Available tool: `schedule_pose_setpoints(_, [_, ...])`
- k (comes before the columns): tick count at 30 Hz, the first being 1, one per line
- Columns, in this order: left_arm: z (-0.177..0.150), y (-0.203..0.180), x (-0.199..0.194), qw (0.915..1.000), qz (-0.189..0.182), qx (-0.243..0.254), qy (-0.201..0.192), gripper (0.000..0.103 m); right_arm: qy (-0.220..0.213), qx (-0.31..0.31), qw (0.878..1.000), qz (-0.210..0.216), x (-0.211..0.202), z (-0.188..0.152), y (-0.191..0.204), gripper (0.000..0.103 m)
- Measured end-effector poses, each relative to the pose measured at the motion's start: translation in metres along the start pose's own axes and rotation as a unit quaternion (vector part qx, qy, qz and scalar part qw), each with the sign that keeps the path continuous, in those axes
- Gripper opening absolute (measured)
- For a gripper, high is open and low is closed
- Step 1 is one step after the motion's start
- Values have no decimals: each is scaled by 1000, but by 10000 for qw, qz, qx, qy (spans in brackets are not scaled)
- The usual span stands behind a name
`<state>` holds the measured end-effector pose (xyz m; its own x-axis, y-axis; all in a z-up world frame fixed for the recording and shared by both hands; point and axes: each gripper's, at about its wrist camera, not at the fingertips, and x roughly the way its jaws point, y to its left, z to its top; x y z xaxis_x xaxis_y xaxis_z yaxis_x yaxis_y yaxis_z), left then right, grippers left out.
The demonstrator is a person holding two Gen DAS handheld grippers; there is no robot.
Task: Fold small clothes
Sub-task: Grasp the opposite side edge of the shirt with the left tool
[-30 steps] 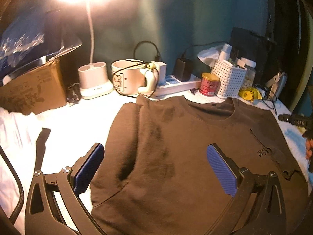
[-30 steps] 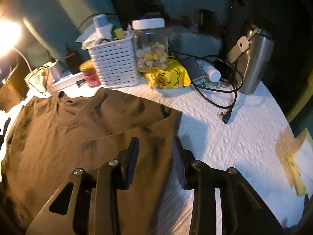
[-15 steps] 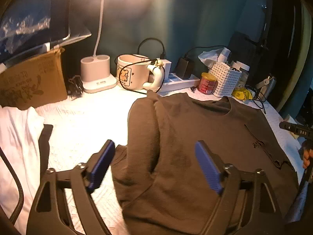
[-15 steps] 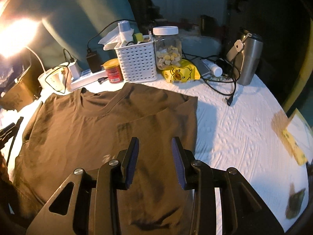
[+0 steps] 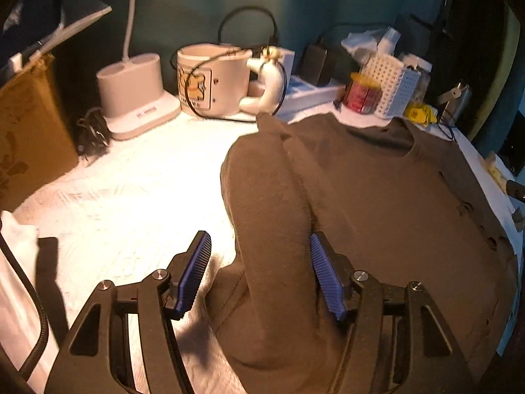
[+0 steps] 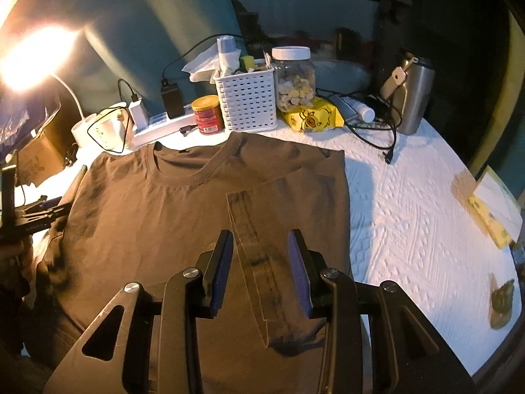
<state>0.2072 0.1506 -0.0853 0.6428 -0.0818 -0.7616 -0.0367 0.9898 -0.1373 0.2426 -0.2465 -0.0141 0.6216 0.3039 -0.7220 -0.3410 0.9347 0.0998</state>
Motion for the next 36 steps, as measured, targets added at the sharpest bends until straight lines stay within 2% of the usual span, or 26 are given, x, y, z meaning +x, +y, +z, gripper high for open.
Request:
schedule_pose_setpoints(1, [0,1,4,10000,-2,12,51,47,14,3,10000,-4,1,-1,0,37])
schedule_pose_setpoints(3, [-2,4,8,10000,-16,-39,86,15,35,-2,10000,-7,1,-1,1,37])
schedule_pose_setpoints(4, [-4,4,6,10000,-14,-20,53,7,37,-16,10000,-2,2,-1,1,37])
schedule_pose_setpoints(8, [-10,5,-6,9993,300,-150,-174,7,51,-50,10000,66,4,0,2,37])
schedule_pose_setpoints(14, [-22,4,-31,9914,1106,-357,-608,7,91,-104,9996,252,9,-2,4,37])
schedule_pose_setpoints(19, [-28,-9,-37,9841,1647,-200,-638,7,98,-83,9990,418,13,-5,-3,37])
schedule_pose_setpoints(28, [-14,-39,-36,9802,1875,204,-596,7,28,69,9980,629,16,-12,-23,37])
schedule_pose_setpoints(36, [-2,-89,-23,9818,1653,833,-422,7,-87,244,9974,677,11,-17,-45,37])
